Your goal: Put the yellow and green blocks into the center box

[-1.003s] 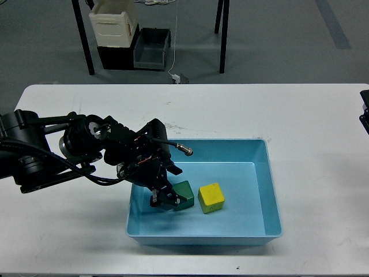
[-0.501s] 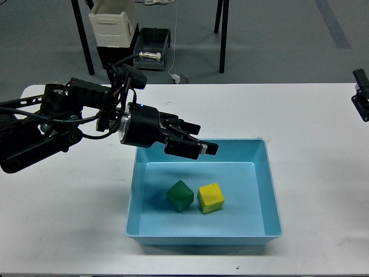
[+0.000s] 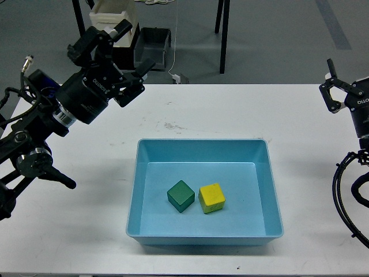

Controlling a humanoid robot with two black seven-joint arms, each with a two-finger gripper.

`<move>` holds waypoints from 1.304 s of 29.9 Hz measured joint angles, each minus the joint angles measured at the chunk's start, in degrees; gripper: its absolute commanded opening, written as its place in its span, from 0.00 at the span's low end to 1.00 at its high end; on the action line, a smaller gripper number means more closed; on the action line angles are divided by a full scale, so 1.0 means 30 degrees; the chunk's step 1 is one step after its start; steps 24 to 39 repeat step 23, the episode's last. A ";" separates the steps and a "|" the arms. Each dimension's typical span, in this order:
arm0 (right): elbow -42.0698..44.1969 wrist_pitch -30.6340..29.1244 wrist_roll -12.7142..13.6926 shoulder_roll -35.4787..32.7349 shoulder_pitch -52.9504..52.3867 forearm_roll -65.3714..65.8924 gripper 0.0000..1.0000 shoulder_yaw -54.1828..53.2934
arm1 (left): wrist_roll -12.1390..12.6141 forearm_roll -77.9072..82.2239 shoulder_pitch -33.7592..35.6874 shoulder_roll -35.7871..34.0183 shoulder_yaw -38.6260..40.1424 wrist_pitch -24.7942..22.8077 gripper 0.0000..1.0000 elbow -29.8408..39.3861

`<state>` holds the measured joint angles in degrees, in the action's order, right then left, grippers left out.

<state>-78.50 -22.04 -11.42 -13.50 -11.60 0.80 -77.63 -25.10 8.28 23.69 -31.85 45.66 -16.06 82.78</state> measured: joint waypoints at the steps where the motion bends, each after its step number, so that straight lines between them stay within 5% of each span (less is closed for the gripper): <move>1: -0.0109 0.0061 0.0172 0.0306 0.0296 -0.0506 1.00 -0.0188 | 0.0196 -0.1452 -0.0526 0.0067 0.0331 0.0231 1.00 0.0269; 15: -0.1971 0.0844 0.1557 0.3176 0.4975 -0.3836 1.00 -0.2275 | 0.0582 -0.8378 -0.7536 0.2958 0.4540 0.0060 1.00 0.2254; 23: -0.2600 0.1300 0.1922 0.4037 0.6508 -0.4930 1.00 -0.2767 | 0.0471 -0.9716 -0.8588 0.4784 0.4816 -0.0364 1.00 0.2292; 39: -0.2600 0.1300 0.1922 0.4037 0.6508 -0.4930 1.00 -0.2767 | 0.0471 -0.9716 -0.8588 0.4784 0.4816 -0.0364 1.00 0.2292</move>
